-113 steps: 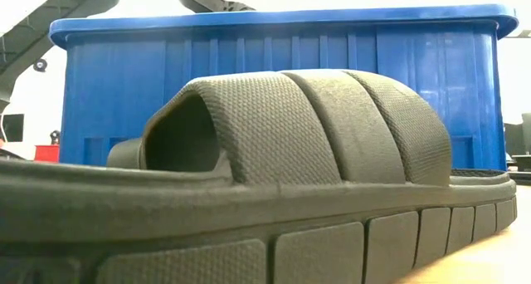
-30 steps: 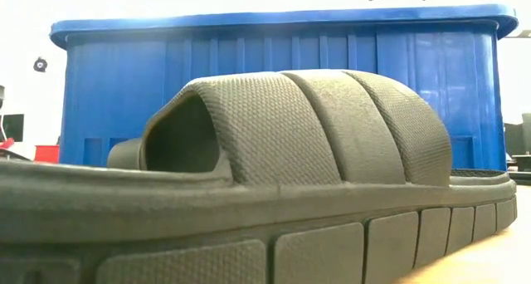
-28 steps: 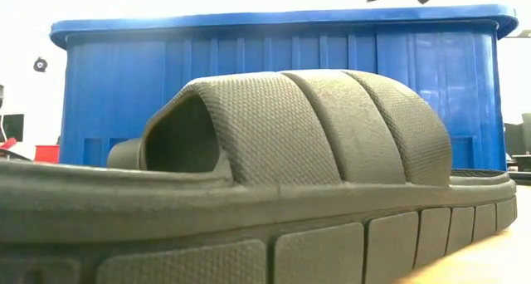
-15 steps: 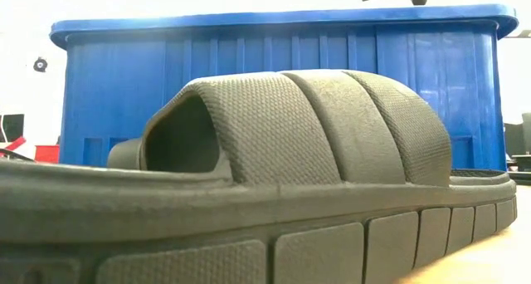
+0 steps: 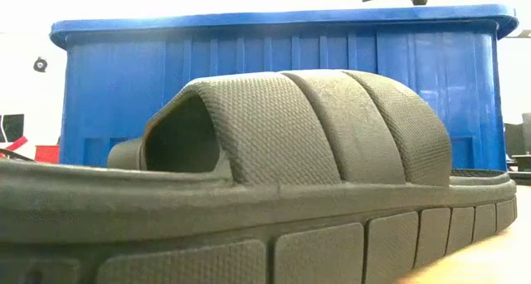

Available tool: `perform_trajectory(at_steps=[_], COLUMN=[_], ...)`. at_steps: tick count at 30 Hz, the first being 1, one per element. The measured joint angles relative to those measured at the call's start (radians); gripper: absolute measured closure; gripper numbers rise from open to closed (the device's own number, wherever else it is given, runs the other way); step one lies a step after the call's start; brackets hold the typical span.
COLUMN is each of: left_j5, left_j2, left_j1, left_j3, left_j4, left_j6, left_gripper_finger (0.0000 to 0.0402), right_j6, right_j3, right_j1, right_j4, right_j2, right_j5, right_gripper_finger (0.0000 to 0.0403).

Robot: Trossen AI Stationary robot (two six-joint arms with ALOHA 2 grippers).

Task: Pick and place slides into bin
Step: Put the black slide into the blue bin

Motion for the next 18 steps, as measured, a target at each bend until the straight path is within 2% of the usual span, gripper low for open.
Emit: perform_trajectory(at_steps=[12, 18], left_j5=[-0.021, -0.073], left_j2=[0.003, 0.006], left_j1=[-0.021, -0.024], left_j3=[-0.025, -0.040], left_j4=[-0.093, -0.172], left_j6=[-0.227, -0.516], left_gripper_finger=[0.0063, 0.0063], right_j6=[-0.001, 0.009], right_j3=[0.000, 0.000], right_j1=[0.000, 0.002], right_j4=[-0.002, -0.002], right_j2=[0.000, 0.008], right_j5=[0.000, 0.000], right_gripper_finger=[0.0346, 0.0346])
